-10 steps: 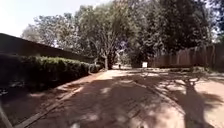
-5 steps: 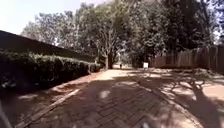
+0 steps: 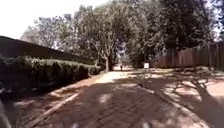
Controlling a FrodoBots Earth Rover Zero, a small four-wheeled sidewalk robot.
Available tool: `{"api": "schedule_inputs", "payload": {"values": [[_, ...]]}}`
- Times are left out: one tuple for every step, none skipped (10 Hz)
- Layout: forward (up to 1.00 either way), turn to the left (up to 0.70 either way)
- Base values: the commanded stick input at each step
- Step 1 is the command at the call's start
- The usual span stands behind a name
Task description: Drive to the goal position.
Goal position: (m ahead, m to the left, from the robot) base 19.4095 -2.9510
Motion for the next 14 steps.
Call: {"api": "schedule_inputs", "payload": {"values": [[0.70, 0.00], [0.70, 0.00], [0.70, 0.00], [0.70, 0.00], [0.70, 0.00], [0.70, 0.00], [0.70, 0.00], [0.70, 0.00], [0.70, 0.00], [0.70, 0.00], [0.70, 0.00], [0.70, 0.00], [0.70, 0.00], [0.70, 0.00]]}}
